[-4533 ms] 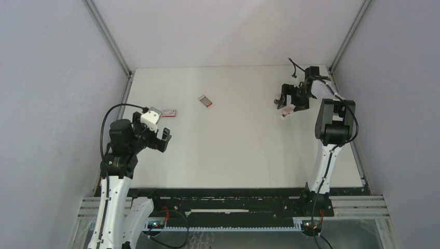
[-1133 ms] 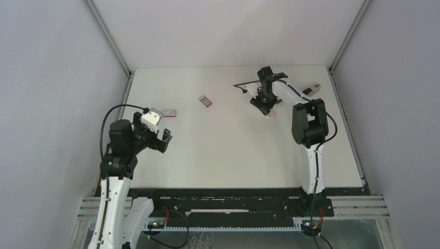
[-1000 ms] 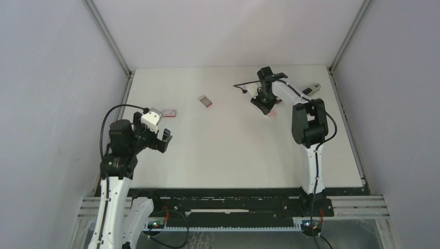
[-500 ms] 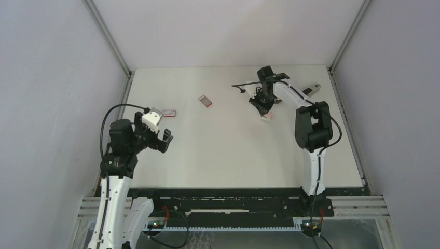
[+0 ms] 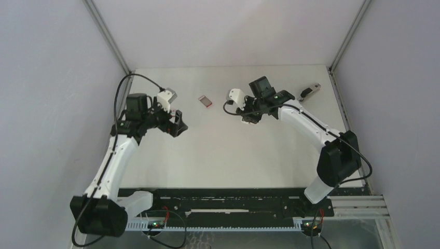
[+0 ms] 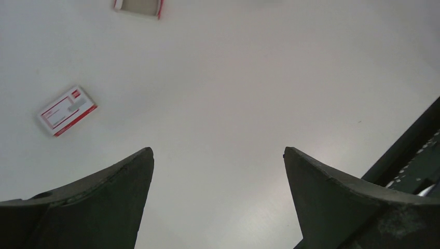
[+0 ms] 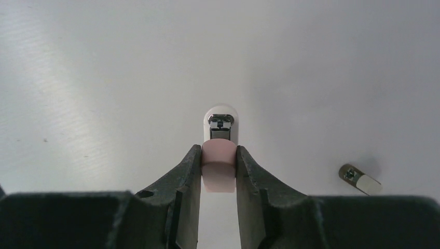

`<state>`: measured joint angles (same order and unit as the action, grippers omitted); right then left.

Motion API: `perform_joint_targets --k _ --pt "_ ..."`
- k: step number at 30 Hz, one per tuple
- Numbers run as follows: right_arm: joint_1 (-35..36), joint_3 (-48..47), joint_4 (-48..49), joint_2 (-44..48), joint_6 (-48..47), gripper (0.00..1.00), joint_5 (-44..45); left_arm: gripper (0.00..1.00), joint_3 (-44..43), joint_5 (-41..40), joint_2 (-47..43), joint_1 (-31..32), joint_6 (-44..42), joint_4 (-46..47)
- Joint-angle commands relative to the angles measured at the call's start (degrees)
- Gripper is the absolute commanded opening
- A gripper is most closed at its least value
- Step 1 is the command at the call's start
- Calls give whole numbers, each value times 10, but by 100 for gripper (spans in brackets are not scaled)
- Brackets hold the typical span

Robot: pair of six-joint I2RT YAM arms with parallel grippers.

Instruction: Unload the staples from the stapler

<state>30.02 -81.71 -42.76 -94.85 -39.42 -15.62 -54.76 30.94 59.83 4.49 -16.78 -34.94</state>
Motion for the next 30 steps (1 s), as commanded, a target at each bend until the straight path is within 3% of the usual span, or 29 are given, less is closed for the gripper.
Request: perform_joint_targets --k 1,10,18,30 --pt "36 44 83 78 25 0 -28 100 -94 82 73 22 89 46" --pt "46 129 188 159 67 0 -71 100 -206 117 244 110 182 85" --pt "53 152 198 164 73 0 -111 100 -291 189 361 157 226 83" --pt "59 153 174 157 72 0 -150 97 -259 246 403 201 244 126"
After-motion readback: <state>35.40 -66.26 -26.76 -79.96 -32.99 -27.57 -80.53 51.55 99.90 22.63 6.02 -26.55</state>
